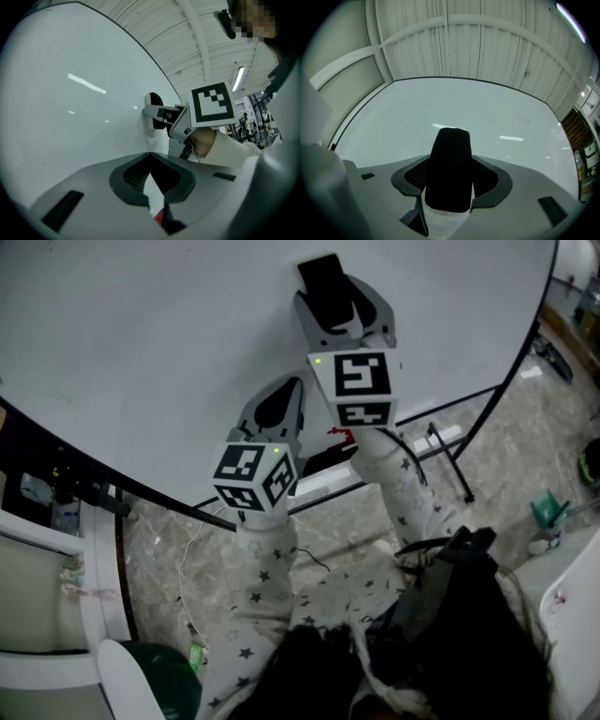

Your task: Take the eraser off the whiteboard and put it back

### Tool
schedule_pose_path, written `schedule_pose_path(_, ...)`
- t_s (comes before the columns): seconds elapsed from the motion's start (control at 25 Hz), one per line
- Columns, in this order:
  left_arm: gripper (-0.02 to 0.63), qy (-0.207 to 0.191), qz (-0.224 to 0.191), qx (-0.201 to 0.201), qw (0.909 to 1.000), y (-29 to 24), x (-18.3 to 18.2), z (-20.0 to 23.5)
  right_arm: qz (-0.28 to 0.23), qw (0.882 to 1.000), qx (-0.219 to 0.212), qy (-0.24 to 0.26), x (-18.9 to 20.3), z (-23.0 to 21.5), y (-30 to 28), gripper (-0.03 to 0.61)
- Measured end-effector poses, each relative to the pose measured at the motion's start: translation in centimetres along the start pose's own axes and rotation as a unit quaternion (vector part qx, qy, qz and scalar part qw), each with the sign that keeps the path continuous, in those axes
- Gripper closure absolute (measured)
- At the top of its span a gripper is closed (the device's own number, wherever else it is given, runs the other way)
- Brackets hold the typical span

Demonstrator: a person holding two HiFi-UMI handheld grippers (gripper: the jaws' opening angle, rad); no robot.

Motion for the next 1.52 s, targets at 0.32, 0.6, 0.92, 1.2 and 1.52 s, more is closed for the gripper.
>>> schedule_pose_path(0.32,0.612,0.004,-0.004,-0.011,0.9999,0.8,-0.3,0.5,0.014,1.000,-0.015,-0.013,1.1,0.1,-0.1,0.319)
schedule_pose_path(0.6,0.612,0.011,-0.008,-0.037,0.9992,2.0,-0.4,1.5,0.000,0.999,-0.048,-0.025,0.4,1.1,0.3,0.319)
schedule_pose_path(0.92,0.612,0.023,-0.021,-0.051,0.9982,2.5,-1.9,-4.0,-0.010,0.991,-0.118,-0.069,-0.6,-2.0,6.4,0.319)
schedule_pose_path(1.2,0.612,0.038,-0.023,-0.048,0.9979,2.5,-2.4,-7.0,0.001,0.985,-0.143,-0.096,-0.7,-4.1,10.3,0.318)
schedule_pose_path(1.52,0.612,0.027,-0.014,-0.046,0.9985,1.4,-2.7,-10.4,0.008,0.983,-0.146,-0.108,-0.6,-6.8,12.9,0.319)
Point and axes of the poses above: the fingertips, and each gripper's own axes: y backward along the fingers, z to its left, x out of its underside, the point moved 5 cm from there along y, backward along the fingers, and after that the axes turned 8 degrees about z, right-handed, at the moved point
